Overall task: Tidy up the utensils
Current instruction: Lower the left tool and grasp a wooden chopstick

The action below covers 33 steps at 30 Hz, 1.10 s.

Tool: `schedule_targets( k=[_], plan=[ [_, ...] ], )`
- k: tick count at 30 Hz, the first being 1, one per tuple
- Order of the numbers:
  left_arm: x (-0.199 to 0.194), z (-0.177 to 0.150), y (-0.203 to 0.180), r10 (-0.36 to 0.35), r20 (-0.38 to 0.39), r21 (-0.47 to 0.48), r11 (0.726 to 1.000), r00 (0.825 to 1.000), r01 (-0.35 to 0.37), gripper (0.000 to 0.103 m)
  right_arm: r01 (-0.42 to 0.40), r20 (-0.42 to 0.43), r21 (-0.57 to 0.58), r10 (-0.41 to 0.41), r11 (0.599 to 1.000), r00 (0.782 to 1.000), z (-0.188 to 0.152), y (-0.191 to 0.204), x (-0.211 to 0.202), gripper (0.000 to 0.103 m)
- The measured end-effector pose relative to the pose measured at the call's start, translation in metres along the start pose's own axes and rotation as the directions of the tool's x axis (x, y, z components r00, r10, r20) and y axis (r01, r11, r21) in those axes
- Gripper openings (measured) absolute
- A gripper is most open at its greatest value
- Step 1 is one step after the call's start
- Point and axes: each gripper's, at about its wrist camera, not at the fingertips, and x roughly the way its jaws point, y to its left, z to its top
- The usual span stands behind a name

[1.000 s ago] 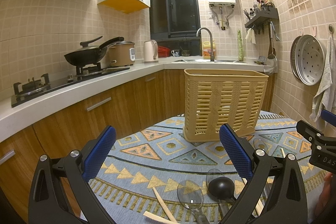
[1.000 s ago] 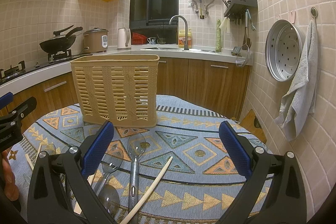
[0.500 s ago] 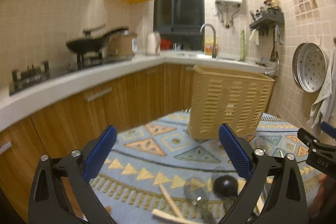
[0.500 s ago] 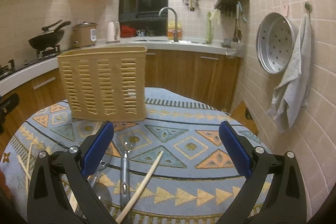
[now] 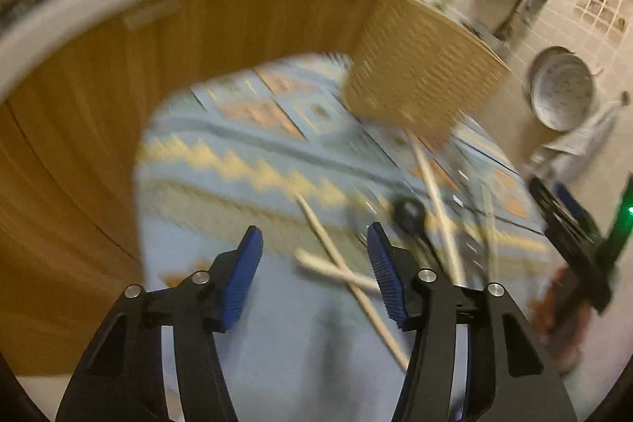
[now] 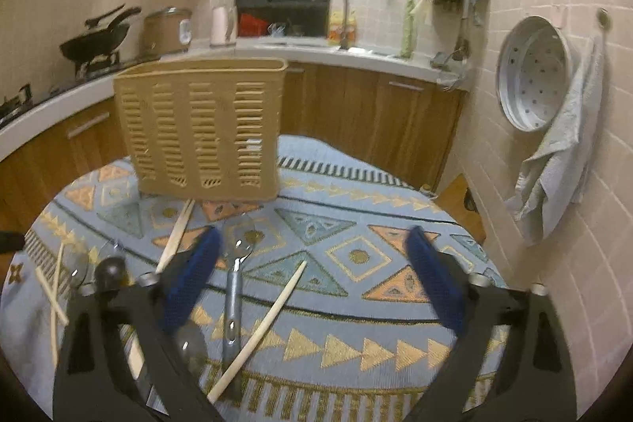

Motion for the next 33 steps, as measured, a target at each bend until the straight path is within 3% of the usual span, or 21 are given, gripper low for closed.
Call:
schedule_targets(
  k=[1, 3, 5, 10, 13, 18, 25, 29, 33],
  plan=[
    [0.002, -0.002, 0.0, -0.027, -0.018, -0.012, 1.0, 0.999, 0.027, 0.042, -0.009, -0.013, -0.013, 0.009, 1.0, 1.0, 0.002, 0.001, 0.0, 0.072],
    [0.01, -0.007, 0.001, -0.104, -0.071, -0.054, 0.994, 0.992, 0.1, 0.04, -0.039, -0.049, -0.044, 0.037, 0.998, 0.998, 0.007, 0.005, 0.0, 0.07],
    [0.019, -0.01, 0.001, -0.121, -0.097, -0.09, 0.99, 0.988, 0.113, 0.035, -0.072, -0.072, -0.049, 0.068, 0.996, 0.995, 0.009, 0.006, -0.002, 0.069],
    [0.037, -0.008, 0.005, -0.135, -0.137, -0.18, 0.978, 0.981, 0.109, 0.022, -0.147, -0.115, -0.031, 0.143, 0.989, 0.983, 0.007, 0.009, -0.004, 0.069],
    [0.048, -0.006, 0.005, -0.112, -0.132, -0.203, 0.976, 0.985, 0.084, 0.014, -0.149, -0.12, -0.038, 0.143, 0.988, 0.982, 0.003, 0.01, -0.004, 0.069],
    [0.053, 0.005, 0.004, -0.087, -0.129, -0.215, 0.975, 0.988, 0.057, 0.013, -0.142, -0.144, -0.045, 0.134, 0.989, 0.98, 0.001, 0.008, 0.004, 0.069],
    [0.068, 0.032, -0.008, -0.003, -0.125, -0.064, 0.998, 0.992, -0.005, 0.006, -0.133, -0.155, -0.046, 0.124, 0.99, 0.98, -0.001, 0.002, 0.013, 0.069],
    [0.07, 0.043, -0.002, -0.037, -0.163, -0.016, 0.999, 0.986, 0.034, 0.005, -0.127, -0.159, -0.044, 0.119, 0.991, 0.98, -0.003, -0.001, 0.016, 0.069],
    [0.057, 0.041, 0.008, 0.015, -0.158, 0.029, 1.0, 0.987, -0.01, 0.006, -0.128, -0.166, -0.039, 0.12, 0.991, 0.979, -0.004, -0.003, 0.02, 0.069]
  ],
)
